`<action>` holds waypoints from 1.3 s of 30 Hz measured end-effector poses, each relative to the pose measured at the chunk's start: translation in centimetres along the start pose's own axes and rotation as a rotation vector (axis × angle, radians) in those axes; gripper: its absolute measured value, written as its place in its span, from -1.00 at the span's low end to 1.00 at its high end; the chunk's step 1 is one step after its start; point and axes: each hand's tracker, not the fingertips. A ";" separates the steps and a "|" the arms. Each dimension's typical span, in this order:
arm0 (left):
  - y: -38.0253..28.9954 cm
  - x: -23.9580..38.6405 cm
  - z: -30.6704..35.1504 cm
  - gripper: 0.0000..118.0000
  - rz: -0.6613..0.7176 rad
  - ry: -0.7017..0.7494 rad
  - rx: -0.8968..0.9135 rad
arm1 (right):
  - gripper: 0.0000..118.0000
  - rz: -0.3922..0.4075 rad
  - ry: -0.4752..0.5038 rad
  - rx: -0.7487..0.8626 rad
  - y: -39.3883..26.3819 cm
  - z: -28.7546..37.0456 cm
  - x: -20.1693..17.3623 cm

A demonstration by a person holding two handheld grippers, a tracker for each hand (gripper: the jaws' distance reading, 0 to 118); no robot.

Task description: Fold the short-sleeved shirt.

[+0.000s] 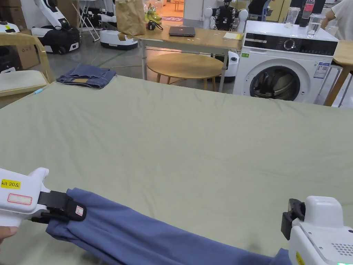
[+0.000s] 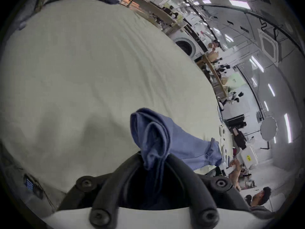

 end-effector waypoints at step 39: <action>-5.8 18.2 -20.2 -0.14 -0.179 -0.111 -0.366 | -1.00 -0.040 -0.044 -0.036 -0.8 0.7 3.0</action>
